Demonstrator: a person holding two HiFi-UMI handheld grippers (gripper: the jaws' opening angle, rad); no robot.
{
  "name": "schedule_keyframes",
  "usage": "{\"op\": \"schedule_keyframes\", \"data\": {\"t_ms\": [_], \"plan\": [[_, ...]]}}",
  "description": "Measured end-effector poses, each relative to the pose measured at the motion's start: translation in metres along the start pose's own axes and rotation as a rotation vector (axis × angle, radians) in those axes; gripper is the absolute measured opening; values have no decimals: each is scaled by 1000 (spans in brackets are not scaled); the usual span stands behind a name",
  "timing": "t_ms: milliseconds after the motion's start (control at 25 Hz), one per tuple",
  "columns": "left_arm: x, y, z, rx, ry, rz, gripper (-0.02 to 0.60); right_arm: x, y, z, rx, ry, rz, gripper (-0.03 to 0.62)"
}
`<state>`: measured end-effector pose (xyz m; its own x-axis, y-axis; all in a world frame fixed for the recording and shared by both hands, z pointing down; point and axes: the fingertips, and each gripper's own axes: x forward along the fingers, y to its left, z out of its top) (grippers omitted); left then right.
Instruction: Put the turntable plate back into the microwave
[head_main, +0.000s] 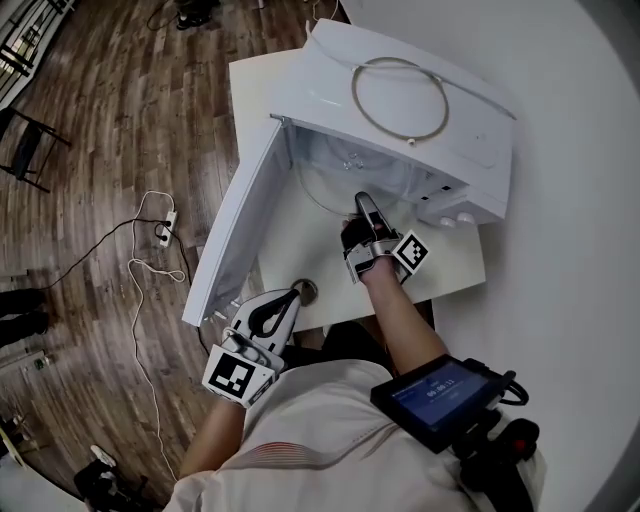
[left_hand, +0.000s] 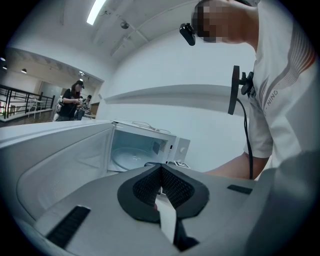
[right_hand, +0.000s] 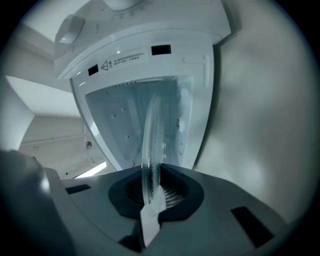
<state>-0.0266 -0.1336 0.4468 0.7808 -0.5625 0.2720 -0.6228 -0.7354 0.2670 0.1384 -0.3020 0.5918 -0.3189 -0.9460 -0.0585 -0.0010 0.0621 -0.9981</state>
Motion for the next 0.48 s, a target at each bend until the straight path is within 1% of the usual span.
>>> {"op": "schedule_keyframes", "data": {"t_ms": [160, 320, 480], "plan": [[0, 3, 4, 0, -5, 10, 9, 13, 2, 11, -5, -13, -5, 28], [12, 12, -2, -5, 8, 19, 11, 32, -12, 28, -3, -30, -10, 28], [14, 7, -2, -12, -5, 22, 11, 35, -15, 35, -8, -40, -28, 28]]}}
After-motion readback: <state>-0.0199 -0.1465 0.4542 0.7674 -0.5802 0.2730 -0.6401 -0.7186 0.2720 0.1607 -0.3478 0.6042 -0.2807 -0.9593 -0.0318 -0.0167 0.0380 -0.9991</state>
